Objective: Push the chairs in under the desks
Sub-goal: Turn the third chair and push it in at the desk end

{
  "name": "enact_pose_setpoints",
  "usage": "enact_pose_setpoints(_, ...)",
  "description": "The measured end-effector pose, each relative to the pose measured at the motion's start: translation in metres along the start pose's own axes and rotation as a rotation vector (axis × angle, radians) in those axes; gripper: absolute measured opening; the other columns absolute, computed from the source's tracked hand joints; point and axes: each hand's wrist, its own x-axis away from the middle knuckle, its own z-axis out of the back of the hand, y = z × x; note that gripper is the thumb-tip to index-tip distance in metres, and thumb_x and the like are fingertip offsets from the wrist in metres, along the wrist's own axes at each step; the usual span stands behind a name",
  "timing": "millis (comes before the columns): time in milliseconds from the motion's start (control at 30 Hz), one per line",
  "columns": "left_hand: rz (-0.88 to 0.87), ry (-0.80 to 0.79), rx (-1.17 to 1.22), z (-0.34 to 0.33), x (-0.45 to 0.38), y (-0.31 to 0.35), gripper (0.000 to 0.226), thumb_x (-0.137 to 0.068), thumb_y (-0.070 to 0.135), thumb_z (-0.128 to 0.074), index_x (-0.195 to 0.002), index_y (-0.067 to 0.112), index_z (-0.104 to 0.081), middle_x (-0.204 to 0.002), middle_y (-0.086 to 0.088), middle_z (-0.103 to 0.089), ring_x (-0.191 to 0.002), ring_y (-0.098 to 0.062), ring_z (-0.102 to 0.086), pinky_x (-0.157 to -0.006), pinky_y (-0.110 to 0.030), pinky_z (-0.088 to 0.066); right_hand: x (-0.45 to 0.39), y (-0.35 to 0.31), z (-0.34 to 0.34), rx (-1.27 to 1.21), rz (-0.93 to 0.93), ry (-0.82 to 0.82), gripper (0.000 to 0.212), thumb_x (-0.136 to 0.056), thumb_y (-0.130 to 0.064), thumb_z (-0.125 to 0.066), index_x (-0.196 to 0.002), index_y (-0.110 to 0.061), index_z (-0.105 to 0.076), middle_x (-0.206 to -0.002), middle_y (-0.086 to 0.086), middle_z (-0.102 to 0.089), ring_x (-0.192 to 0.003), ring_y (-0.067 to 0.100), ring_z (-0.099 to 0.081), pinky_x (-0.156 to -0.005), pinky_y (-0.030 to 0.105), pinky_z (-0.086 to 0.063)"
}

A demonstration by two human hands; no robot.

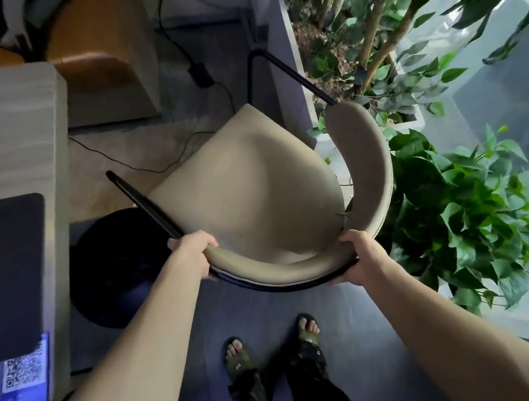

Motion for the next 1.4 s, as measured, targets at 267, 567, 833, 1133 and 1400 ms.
enact_pose_setpoints(267, -0.035, 0.024, 0.186, -0.020, 0.047, -0.017, 0.081, -0.074, -0.002, -0.061, -0.141, 0.025, -0.026, -0.125, -0.013, -0.044, -0.097, -0.036, -0.054, -0.075, -0.071, -0.047, -0.002, -0.022, 0.026, 0.027, 0.023, -0.050, 0.074, -0.059, -0.006, -0.063, -0.131, -0.016, -0.049, -0.131, 0.014, -0.053, -0.109, 0.046, -0.059, -0.071, 0.083, -0.040)
enact_pose_setpoints(567, -0.024, 0.102, 0.358, -0.012, 0.077, -0.061, 0.058, -0.083, -0.005, -0.058, -0.132, 0.010, -0.033, -0.129, -0.017, -0.044, -0.092, -0.032, -0.050, -0.070, -0.066, -0.047, -0.038, -0.044, 0.028, 0.313, 0.104, -0.162, 0.084, -0.048, -0.012, -0.071, -0.129, -0.016, -0.048, -0.130, 0.015, -0.053, -0.112, 0.047, -0.056, -0.070, 0.084, -0.040)
enact_pose_setpoints(833, 0.058, 0.119, 0.582, -0.014, 0.078, -0.096, 0.065, -0.082, -0.003, -0.062, -0.135, 0.014, -0.028, -0.137, -0.023, -0.041, -0.098, -0.037, -0.051, -0.066, -0.064, -0.047, 0.010, -0.068, -0.007, 0.443, 0.138, -0.166, 0.063, -0.074, -0.012, -0.059, -0.134, -0.013, -0.044, -0.135, 0.017, -0.049, -0.109, 0.042, -0.054, -0.075, 0.084, -0.037)
enact_pose_setpoints(1133, 0.105, 0.105, 0.559, -0.013, 0.073, -0.097, 0.061, -0.081, -0.001, -0.068, -0.124, 0.019, -0.029, -0.129, -0.021, -0.040, -0.117, -0.046, -0.049, -0.084, -0.071, -0.047, 0.001, -0.072, -0.011, 0.491, 0.100, -0.138, 0.054, -0.085, -0.018, -0.061, -0.135, -0.014, -0.042, -0.133, 0.017, -0.051, -0.103, 0.040, -0.057, -0.057, 0.069, -0.052)
enact_pose_setpoints(1400, 0.284, 0.072, 0.641, 0.020, 0.054, -0.065, 0.062, -0.087, 0.033, -0.063, -0.141, 0.016, -0.037, -0.142, -0.013, -0.046, -0.127, -0.038, -0.048, -0.104, -0.060, -0.033, -0.009, -0.047, -0.022, 0.271, 0.090, 0.016, 0.072, -0.057, -0.040, -0.073, -0.124, -0.019, -0.057, -0.115, 0.004, -0.066, -0.093, 0.029, -0.064, -0.091, 0.050, -0.051)
